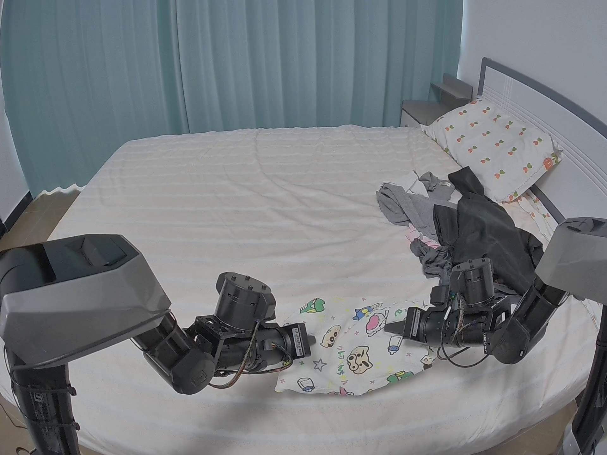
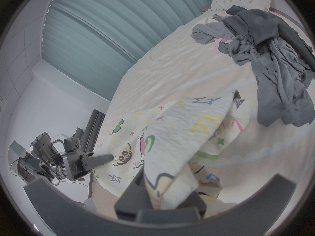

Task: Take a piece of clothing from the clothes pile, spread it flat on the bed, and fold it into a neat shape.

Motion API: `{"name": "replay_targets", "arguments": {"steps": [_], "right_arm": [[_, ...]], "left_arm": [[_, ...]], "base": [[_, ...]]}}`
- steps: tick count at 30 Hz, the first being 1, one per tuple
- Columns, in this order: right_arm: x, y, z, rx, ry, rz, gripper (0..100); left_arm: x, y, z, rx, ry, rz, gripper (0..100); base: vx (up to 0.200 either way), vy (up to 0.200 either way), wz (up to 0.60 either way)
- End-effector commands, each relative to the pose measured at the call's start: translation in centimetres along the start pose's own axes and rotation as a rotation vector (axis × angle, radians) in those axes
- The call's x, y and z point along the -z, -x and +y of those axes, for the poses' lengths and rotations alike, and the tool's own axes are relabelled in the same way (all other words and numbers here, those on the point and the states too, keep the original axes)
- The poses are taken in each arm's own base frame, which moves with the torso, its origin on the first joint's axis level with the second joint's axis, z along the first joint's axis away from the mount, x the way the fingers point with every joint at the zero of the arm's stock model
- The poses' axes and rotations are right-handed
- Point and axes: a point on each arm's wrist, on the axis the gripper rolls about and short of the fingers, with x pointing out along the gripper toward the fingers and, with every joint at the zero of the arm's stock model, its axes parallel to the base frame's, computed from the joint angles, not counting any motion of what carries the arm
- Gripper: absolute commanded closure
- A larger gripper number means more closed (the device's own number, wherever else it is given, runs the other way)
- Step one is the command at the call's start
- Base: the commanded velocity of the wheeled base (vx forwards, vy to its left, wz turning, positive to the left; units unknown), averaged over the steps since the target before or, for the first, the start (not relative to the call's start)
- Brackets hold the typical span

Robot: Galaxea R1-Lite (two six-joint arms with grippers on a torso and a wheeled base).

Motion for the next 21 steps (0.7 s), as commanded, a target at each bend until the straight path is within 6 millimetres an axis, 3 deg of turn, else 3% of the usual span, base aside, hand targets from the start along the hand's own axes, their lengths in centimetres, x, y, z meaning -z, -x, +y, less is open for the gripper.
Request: {"name": "replay_targets", "arguments": {"steps": [1,6,11,19,20,21], "right_arm": [[0.6,-1.0,-0.8,0.019,-0.01,0.029,100],[1.1,-1.6,-1.3,0.034,-0.013,0.049,100],[1.6,-3.1,-2.3,0.06,-0.003,0.072,100],[2.3,-4.3,-3.3,0.121,0.024,0.083,100],[2.3,-4.3,-3.3,0.124,0.024,0.084,0],[2.3,-4.3,-3.3,0.126,0.024,0.085,0]], "left_arm": [[0.5,-0.7,0.6,-0.023,0.005,0.016,100],[0.9,-1.5,1.3,-0.044,0.008,0.024,100],[1.3,-3.6,2.7,-0.148,0.01,-0.01,100],[1.7,-4.3,3.3,-0.165,0.011,0.004,100],[1.7,-4.3,3.3,-0.165,0.011,0.002,0],[1.7,-4.3,3.3,-0.166,0.011,0.001,0]], "base": [[0.0,0.0,0.0],[0.0,0.0,0.0],[0.0,0.0,0.0],[0.0,0.0,0.0],[0.0,0.0,0.0],[0.0,0.0,0.0]]}}
